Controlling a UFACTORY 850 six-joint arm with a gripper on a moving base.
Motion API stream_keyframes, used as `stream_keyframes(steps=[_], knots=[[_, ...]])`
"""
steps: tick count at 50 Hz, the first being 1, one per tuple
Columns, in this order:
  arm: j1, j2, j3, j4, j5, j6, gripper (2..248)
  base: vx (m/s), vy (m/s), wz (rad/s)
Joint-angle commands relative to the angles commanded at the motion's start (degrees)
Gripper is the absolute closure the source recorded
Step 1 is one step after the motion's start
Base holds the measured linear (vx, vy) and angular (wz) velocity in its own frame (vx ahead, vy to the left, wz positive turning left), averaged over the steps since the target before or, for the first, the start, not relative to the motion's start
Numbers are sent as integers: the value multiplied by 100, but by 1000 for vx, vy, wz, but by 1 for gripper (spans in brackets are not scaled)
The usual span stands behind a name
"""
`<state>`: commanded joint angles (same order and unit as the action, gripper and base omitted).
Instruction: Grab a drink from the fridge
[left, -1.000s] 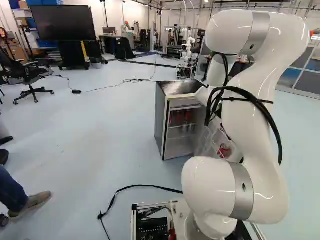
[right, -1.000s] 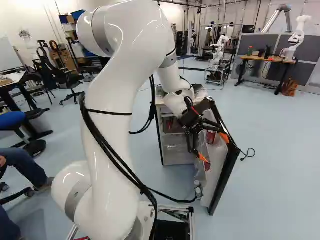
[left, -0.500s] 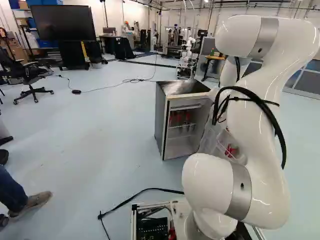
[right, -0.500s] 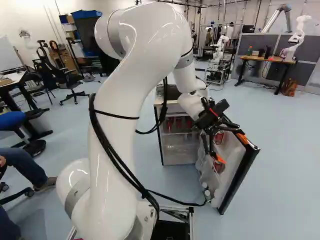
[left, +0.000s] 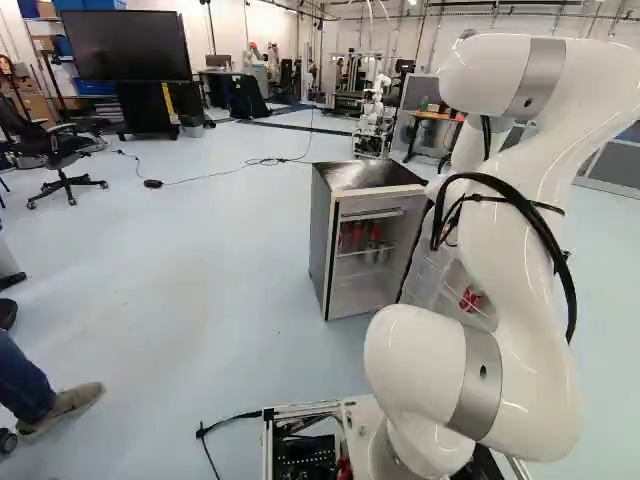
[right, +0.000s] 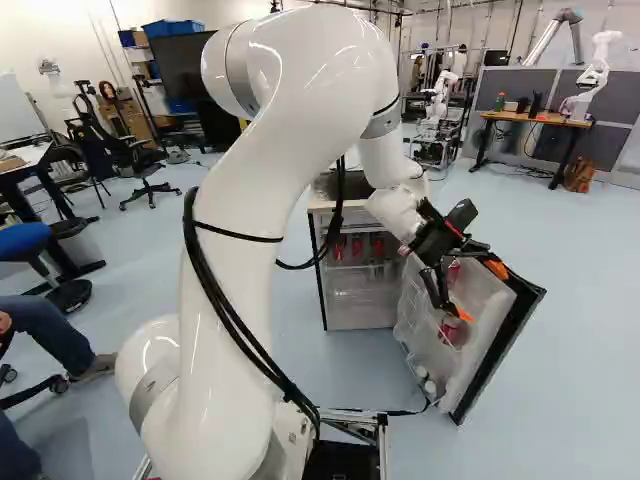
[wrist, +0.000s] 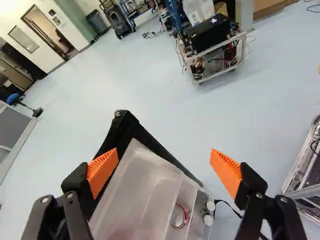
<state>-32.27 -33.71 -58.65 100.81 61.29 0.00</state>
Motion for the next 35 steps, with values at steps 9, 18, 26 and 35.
stream_keyframes(steps=[9, 18, 26, 35], knots=[[-29, 119, 199, -439, -112, 0, 3, 0, 0, 0], [-99, 248, 408, -966, -199, 0, 3, 0, 0, 0], [-173, 361, 585, -1446, -267, 0, 3, 0, 0, 0], [-251, 499, 795, -1987, -341, 0, 3, 0, 0, 0]])
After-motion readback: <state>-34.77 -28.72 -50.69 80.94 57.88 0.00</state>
